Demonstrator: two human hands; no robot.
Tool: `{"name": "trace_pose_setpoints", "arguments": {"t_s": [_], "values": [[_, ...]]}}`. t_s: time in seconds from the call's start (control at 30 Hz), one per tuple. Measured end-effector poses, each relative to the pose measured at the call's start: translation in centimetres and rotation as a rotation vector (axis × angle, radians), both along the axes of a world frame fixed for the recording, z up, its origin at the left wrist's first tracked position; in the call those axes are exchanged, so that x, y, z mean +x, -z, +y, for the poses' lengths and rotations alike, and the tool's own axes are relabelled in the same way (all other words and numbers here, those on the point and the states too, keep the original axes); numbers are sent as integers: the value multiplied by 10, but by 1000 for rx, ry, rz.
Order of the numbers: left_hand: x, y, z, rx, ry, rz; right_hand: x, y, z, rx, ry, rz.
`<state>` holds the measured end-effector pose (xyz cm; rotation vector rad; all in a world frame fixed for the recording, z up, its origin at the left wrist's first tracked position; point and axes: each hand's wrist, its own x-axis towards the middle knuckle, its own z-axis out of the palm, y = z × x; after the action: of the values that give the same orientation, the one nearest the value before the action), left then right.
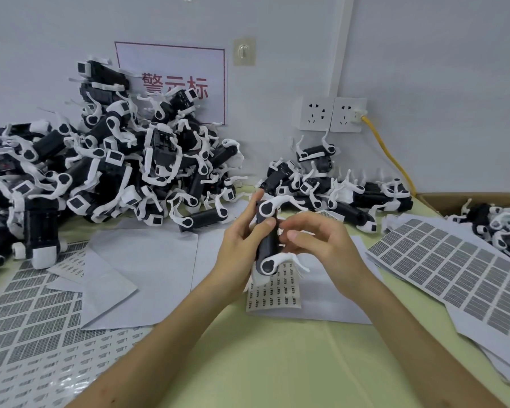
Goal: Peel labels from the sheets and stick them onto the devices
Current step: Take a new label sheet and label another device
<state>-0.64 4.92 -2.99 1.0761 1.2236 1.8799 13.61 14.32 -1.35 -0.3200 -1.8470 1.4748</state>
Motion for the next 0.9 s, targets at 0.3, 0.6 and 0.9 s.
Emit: {"name": "trace_pose_setpoints", "arguments": {"t_s": [0.3, 0.6, 0.9], "values": [[-1, 1, -2, -17, 93, -48, 0, 0, 4, -50, 25, 0], [2, -2, -6, -48, 114, -6, 0, 1, 5, -79, 40, 7], [3, -3, -4, -39, 76, -41, -3, 3, 2, -26, 20, -33]]}}
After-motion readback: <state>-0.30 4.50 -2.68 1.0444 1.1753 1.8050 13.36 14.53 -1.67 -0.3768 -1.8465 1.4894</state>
